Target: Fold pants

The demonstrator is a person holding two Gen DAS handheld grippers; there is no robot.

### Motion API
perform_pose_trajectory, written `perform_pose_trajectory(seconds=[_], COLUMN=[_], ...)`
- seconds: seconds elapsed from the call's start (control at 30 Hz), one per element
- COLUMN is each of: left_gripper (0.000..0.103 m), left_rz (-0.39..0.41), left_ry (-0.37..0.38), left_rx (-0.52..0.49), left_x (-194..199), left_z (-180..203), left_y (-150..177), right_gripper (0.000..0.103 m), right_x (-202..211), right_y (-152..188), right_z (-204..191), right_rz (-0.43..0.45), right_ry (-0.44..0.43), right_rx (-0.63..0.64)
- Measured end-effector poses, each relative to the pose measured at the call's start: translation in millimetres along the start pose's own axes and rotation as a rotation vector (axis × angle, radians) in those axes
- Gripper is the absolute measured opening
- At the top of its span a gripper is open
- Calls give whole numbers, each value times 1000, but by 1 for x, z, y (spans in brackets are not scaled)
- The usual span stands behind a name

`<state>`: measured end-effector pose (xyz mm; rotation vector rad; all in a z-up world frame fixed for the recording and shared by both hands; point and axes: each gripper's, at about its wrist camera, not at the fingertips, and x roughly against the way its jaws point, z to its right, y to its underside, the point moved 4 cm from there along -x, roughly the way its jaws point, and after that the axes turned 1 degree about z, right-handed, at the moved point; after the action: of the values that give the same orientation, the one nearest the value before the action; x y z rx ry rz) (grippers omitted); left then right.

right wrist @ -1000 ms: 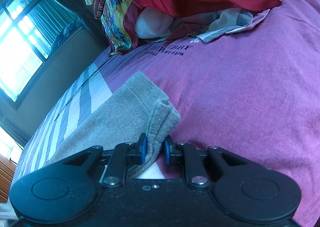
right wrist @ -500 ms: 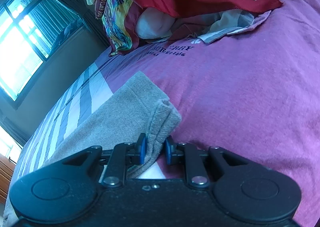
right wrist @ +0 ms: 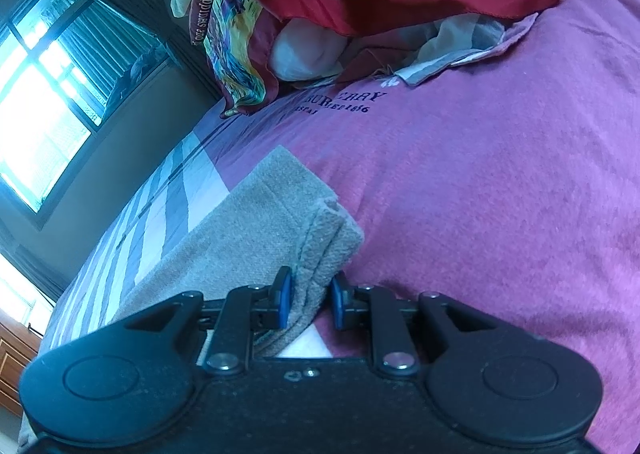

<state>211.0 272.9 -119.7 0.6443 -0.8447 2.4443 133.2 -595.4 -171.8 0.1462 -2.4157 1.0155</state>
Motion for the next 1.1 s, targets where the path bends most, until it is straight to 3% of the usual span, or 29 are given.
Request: perform_pose_trajectory(seconds=[0.27,0.33,0.37,0.4,0.7,0.87,0.93,0.97,1.03,1.1], left_gripper=[20,34,47,50,49,46,35,14,11,11], left_rz=[35,42,43,43,55,24,14,13,53,48], left_ry=[-2,-5,-9,-18,11,15,15,25,117,122], left_rx=[71,83,85,85,81,103,133,152,158,116], left_x=[21,21,21,20,18,5,-4,-6,3,11], left_z=[-10,-11,-12,-13,-6,-8,-14,-15,-12,-12], left_y=[5,6,9,10,11,12,11,10,8,9], right_gripper=[20,20,21,21,21,21,21,21,21,21], right_x=[0,0,1,1,2,3,3,3,3,4], right_y=[0,0,0,1,1,1,2,2,2,2], right_z=[0,0,-1,-1,-1,-1,-1,-1,-1,-1], right_rz=[2,4,4,4,4,4,4,4,4,3], right_ry=[-3,0,1,1,0,2,2,2,2,1], right_rx=[-2,3,4,4,3,5,5,5,5,4])
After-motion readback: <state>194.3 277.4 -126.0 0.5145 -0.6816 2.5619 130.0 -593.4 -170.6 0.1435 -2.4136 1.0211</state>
